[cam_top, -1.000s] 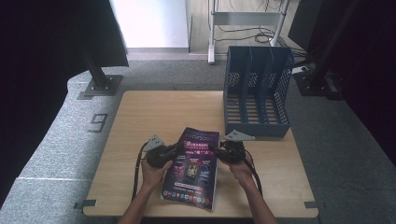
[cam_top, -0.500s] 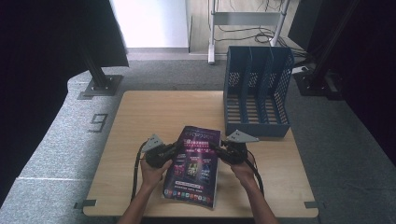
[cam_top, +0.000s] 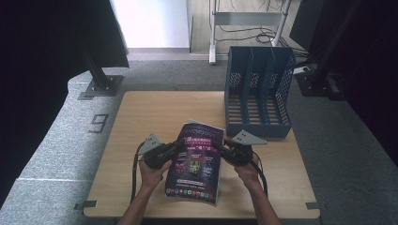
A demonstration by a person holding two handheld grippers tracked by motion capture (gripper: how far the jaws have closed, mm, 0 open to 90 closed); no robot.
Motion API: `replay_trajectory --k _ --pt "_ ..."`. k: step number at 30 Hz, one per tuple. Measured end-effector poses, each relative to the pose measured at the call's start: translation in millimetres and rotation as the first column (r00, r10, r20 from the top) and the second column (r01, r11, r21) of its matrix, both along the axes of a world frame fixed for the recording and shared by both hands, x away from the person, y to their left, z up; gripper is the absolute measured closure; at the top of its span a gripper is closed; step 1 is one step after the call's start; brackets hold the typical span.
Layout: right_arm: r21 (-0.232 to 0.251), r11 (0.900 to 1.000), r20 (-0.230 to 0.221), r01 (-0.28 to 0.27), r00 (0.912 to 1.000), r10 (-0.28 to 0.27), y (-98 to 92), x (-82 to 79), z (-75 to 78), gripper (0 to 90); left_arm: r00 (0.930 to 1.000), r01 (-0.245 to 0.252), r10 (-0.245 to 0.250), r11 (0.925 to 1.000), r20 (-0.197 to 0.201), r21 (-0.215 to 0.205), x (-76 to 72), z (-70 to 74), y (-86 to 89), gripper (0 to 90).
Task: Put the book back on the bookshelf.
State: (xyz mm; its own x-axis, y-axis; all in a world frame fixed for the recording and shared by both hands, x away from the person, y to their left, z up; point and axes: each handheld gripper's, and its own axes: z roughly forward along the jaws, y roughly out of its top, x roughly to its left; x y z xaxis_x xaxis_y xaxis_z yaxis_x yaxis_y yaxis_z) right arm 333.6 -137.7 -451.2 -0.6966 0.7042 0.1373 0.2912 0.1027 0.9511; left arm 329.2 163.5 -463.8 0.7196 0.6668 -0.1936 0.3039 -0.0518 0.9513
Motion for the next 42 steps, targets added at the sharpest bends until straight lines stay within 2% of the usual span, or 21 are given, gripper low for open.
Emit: replay_trajectory --k 18,19,22,25,30,34,37,39,42 --pt "0.001 1.000 0.052 0.004 0.9986 -0.004 0.6 -8.8 10.4 73.8 1.0000 0.004 -0.004 1.0000 0.009 -0.002 1.1 4.3 -1.3 86.1" --pt "-0.009 1.000 0.077 0.013 0.9970 -0.012 0.9 -11.0 13.7 74.2 0.9999 0.007 -0.007 1.0000 0.010 -0.001 1.7 5.9 -2.2 86.0" --pt "-0.011 1.000 0.108 0.024 0.9939 -0.023 0.8 -14.5 18.5 75.3 0.9996 0.012 -0.012 0.9999 0.024 0.000 4.6 12.9 -5.4 86.0" --pt "0.018 0.999 0.165 0.028 0.9858 -0.030 -2.5 -21.4 27.3 77.8 0.9993 0.016 -0.015 0.9997 0.035 -0.020 6.2 18.3 -7.4 86.1" --pt "0.028 0.999 0.171 0.025 0.9848 -0.029 -6.2 -24.2 27.6 79.2 0.9992 0.018 -0.017 0.9995 0.036 -0.026 4.3 15.3 -8.2 86.1" --pt "0.034 0.999 0.175 0.024 0.9841 -0.029 -5.8 -24.5 27.2 79.2 0.9990 0.013 -0.012 0.9998 0.042 -0.013 4.8 16.8 -8.8 86.2" --pt "0.020 0.999 0.205 0.026 0.9783 -0.029 -3.2 -25.3 28.0 79.1 0.9991 0.000 0.000 1.0000 0.042 -0.008 9.2 19.3 -9.5 86.1" --pt "0.017 0.999 0.245 0.031 0.9690 -0.034 -1.1 -25.2 27.8 79.3 0.9989 -0.015 0.015 0.9999 0.044 -0.005 11.5 23.2 -11.0 86.2" --pt "0.017 0.999 0.254 0.035 0.9665 -0.038 -0.9 -25.5 27.9 79.5 0.9982 -0.023 0.023 0.9997 0.055 -0.004 12.5 26.1 -12.4 86.1"
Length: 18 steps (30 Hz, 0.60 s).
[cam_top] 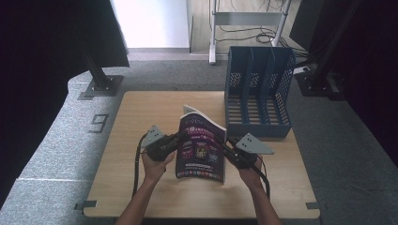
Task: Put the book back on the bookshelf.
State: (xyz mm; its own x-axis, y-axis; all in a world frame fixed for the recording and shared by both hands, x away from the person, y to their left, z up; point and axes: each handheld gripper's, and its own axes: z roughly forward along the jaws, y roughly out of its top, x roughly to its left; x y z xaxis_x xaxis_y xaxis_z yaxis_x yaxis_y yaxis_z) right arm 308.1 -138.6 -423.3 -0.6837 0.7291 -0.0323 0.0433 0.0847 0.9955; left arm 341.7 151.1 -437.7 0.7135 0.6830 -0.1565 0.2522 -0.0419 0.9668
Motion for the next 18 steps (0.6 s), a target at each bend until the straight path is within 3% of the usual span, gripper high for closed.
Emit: replay_trajectory --k 8,13,15,18 --pt "0.012 1.000 -0.013 -0.021 0.9997 0.021 -3.7 -3.1 -0.6 79.9 0.9999 0.011 -0.011 0.9999 0.011 -0.006 -7.0 -3.0 4.9 85.0" --pt "-0.012 1.000 0.017 -0.021 0.9996 0.021 0.8 -4.1 0.2 79.9 0.9999 0.000 0.000 0.9998 0.013 -0.019 -4.9 -5.3 5.0 85.7" --pt "-0.030 1.000 0.035 -0.009 0.9993 0.010 2.1 -3.5 0.5 79.8 1.0000 -0.004 0.004 0.9997 -0.001 -0.024 -1.7 -3.4 1.3 85.9" --pt "-0.030 1.000 0.055 0.002 0.9985 0.000 -0.9 -3.5 1.4 80.0 0.9999 -0.007 0.008 0.9998 0.009 -0.017 1.2 1.0 -6.1 86.0"
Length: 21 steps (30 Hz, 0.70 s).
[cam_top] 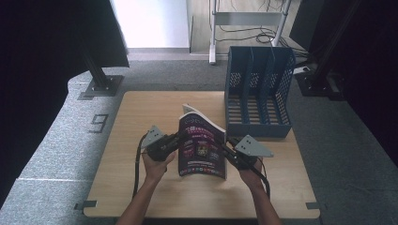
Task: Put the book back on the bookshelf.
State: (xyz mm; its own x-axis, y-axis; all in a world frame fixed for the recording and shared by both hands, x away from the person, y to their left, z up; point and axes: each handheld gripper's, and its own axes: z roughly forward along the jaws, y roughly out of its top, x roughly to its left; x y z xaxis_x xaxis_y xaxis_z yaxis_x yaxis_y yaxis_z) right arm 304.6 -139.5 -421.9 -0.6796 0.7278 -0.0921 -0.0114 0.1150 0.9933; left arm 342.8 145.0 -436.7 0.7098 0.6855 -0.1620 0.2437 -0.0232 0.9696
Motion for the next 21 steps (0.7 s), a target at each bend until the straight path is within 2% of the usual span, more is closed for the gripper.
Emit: replay_trajectory --k 3,5,8,9,10,11,12,13,16,18,21 --pt "0.008 1.000 0.007 0.007 1.0000 -0.007 -6.1 -1.3 1.6 80.0 0.9999 0.011 -0.011 0.9999 0.006 0.013 0.9 1.4 -4.2 85.8" --pt "0.009 1.000 -0.005 0.005 1.0000 -0.005 -8.4 -1.3 0.6 80.0 0.9999 0.012 -0.013 0.9995 0.006 0.028 -0.7 -0.1 -4.9 85.5" --pt "0.026 1.000 -0.028 -0.007 0.9996 0.008 -9.8 0.5 -2.1 80.0 0.9998 0.017 -0.017 0.9997 0.004 0.014 -3.9 -3.2 -1.9 85.0" --pt "0.044 0.999 -0.041 -0.019 0.9989 0.021 -10.5 1.1 -2.3 79.5 0.9998 0.020 -0.020 0.9998 0.003 0.010 -4.7 -3.5 -0.6 84.9" --pt "0.068 0.996 -0.061 -0.055 0.9964 0.059 -11.6 2.7 -2.6 76.1 0.9997 0.026 -0.026 0.9997 0.000 0.004 -5.0 -3.8 0.5 84.8" --pt "0.068 0.996 -0.061 -0.055 0.9964 0.059 -11.6 2.7 -2.6 76.1 0.9995 0.031 -0.031 0.9995 -0.005 0.000 -5.2 -4.0 1.6 84.8" --pt "0.073 0.994 -0.071 -0.076 0.9941 0.082 -11.7 3.4 -2.8 73.7 0.9994 0.035 -0.035 0.9994 -0.005 -0.002 -5.5 -4.2 2.5 84.6" --pt "0.073 0.993 -0.078 -0.087 0.9926 0.093 -11.5 4.4 -3.2 72.6 0.9993 0.038 -0.038 0.9993 -0.005 -0.004 -5.7 -4.4 3.0 84.5" --pt "0.040 0.996 -0.121 -0.082 0.9889 0.086 -8.6 10.5 -8.2 71.0 0.9989 0.048 -0.048 0.9989 -0.001 -0.001 -7.3 -4.3 3.3 84.4" --pt "0.038 0.997 -0.141 -0.074 0.9868 0.079 -6.6 14.2 -13.7 71.9 0.9987 0.052 -0.052 0.9987 0.001 -0.001 -8.5 -4.2 3.1 84.2" --pt "0.038 0.997 -0.141 -0.063 0.9876 0.068 -6.2 15.4 -15.2 77.3 0.9987 0.050 -0.050 0.9987 0.001 -0.004 -9.1 -4.7 3.7 83.2"
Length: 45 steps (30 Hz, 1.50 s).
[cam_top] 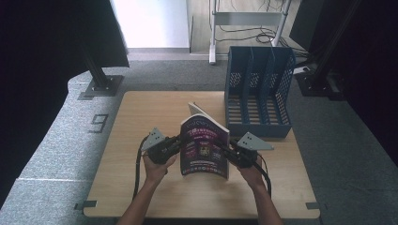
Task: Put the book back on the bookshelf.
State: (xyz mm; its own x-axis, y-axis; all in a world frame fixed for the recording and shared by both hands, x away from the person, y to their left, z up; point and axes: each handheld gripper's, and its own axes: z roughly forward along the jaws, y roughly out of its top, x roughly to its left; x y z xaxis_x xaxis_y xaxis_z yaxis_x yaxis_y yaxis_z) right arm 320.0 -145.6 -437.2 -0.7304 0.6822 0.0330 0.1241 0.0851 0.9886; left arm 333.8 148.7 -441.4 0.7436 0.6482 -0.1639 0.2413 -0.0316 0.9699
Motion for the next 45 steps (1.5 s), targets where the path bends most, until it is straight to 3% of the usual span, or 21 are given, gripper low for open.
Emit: replay_trajectory --k 3,4,5,10,14,16,26,31,37,45 --pt "-0.022 1.000 0.009 0.014 0.9999 -0.014 -1.0 -1.8 1.3 80.6 0.9998 -0.019 0.019 0.9998 0.002 -0.001 1.1 -0.4 0.9 77.6" --pt "-0.026 1.000 0.009 0.007 0.9999 -0.007 -2.7 -2.5 1.7 80.6 0.9997 -0.026 0.026 0.9997 -0.001 -0.003 2.0 -0.5 1.3 67.1" --pt "-0.026 1.000 0.009 0.007 0.9999 -0.007 -2.7 -2.5 1.7 80.6 0.9993 -0.039 0.039 0.9992 -0.003 -0.003 2.7 -0.3 1.4 67.1" --pt "-0.032 0.999 0.016 -0.007 0.9998 0.007 -3.9 -4.7 0.4 80.6 0.9941 -0.108 0.108 0.9935 -0.001 0.034 7.9 1.8 1.5 40.5" --pt "-0.035 0.999 0.023 -0.017 0.9996 0.018 -5.5 -7.4 -0.4 80.6 0.9918 -0.125 0.127 0.9906 -0.017 0.055 13.1 1.4 -0.5 33.7" --pt "-0.031 0.999 0.021 -0.024 0.9995 0.025 -7.2 -8.2 -0.2 80.6 0.9934 -0.110 0.112 0.9914 -0.026 0.071 15.5 0.9 -3.3 30.5" --pt "-0.028 0.999 0.020 -0.034 0.9992 0.034 -9.8 -8.4 -0.6 79.6 0.9975 -0.065 0.067 0.9912 -0.019 0.116 17.3 2.5 -23.0 25.8" --pt "-0.031 0.999 0.024 -0.044 0.9987 0.044 -12.0 -9.2 -0.1 78.1 0.9977 -0.058 0.061 0.9922 -0.029 0.111 18.5 3.6 -22.8 25.6" --pt "-0.043 0.998 0.049 -0.041 0.9979 0.043 -8.7 -9.5 0.0 67.8 0.9977 -0.055 0.059 0.9925 -0.033 0.109 17.8 3.8 -23.0 24.7" --pt "-0.035 0.998 0.047 -0.050 0.9975 0.052 -0.6 -3.7 -1.4 67.0 0.9978 -0.058 0.061 0.9921 -0.025 0.112 15.8 4.1 -22.8 26.0"
